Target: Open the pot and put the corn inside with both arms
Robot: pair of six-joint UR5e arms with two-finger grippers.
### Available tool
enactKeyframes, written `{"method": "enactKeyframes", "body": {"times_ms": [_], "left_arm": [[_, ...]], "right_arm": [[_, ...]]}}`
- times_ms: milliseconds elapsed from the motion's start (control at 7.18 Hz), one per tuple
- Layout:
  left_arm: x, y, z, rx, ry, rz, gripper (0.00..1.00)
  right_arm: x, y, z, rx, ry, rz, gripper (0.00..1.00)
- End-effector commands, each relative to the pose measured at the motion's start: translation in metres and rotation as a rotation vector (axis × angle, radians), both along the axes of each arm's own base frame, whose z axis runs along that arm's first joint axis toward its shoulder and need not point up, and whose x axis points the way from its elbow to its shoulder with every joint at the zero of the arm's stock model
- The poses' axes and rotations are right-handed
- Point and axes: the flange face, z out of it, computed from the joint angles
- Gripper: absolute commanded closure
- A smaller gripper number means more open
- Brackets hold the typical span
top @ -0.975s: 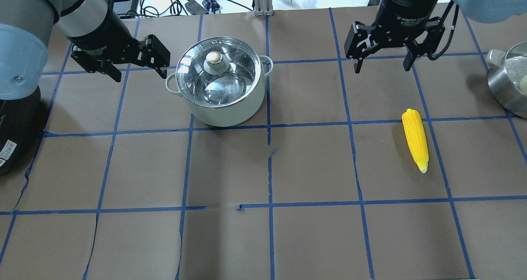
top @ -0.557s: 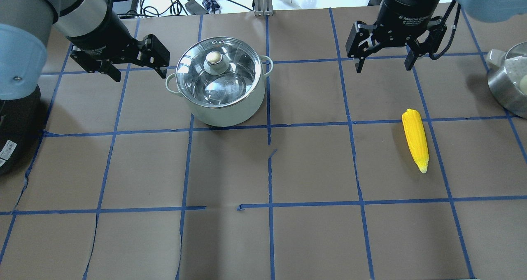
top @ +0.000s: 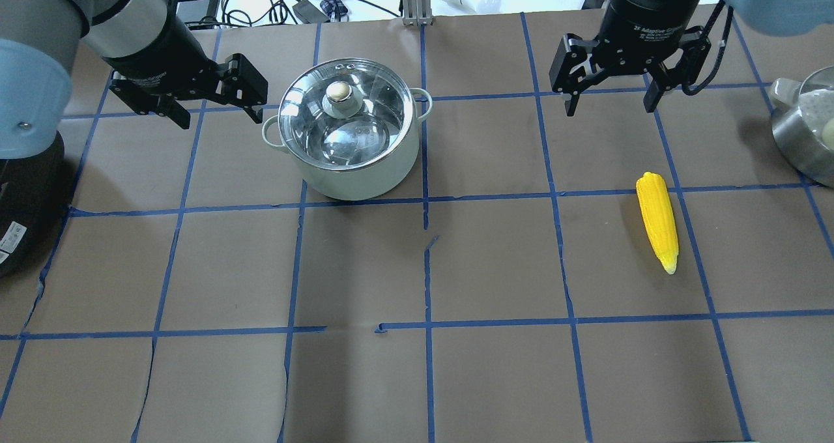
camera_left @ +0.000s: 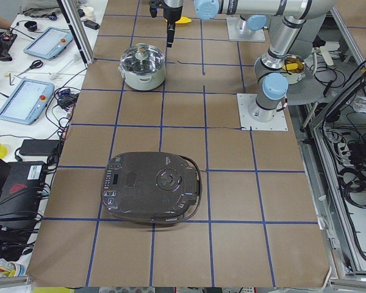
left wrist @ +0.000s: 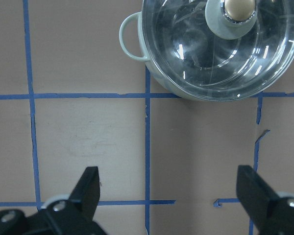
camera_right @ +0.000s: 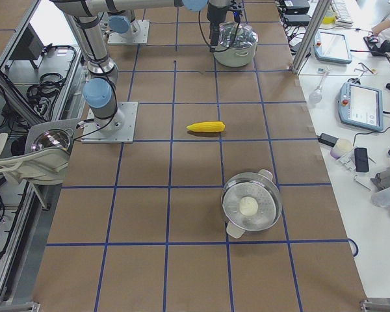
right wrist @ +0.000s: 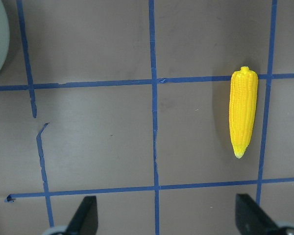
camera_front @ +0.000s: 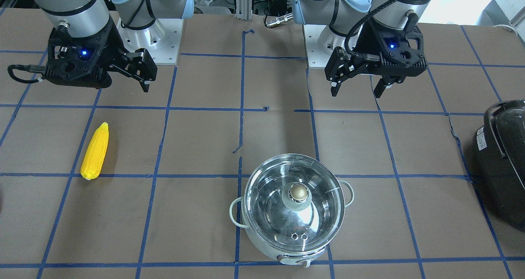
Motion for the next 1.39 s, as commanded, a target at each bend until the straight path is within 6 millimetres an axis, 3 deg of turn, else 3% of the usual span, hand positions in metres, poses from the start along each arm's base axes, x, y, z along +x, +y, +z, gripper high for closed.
{"method": "enactKeyframes", "body": {"times_ms": [0,278,1253], "left_arm": [[0.0001,0.0001,0.0002,0.000,-0.002,0.000,0.00],[0.0001,0.0003,0.0000,0.001,-0.002,0.000,0.00],[0.0009,-0.0014,0.0008,0.000,-0.002,0.002,0.00]], "right_arm": [[-0.0006,0.0001,-0.0001,0.001,0.002,-0.003,0.00],[0.0004,0.0032,-0.0095,0.019,0.000,-0.005,0.00],[-0.0011,0.0022,-0.0088,0.005,0.006,-0.004,0.00]]}}
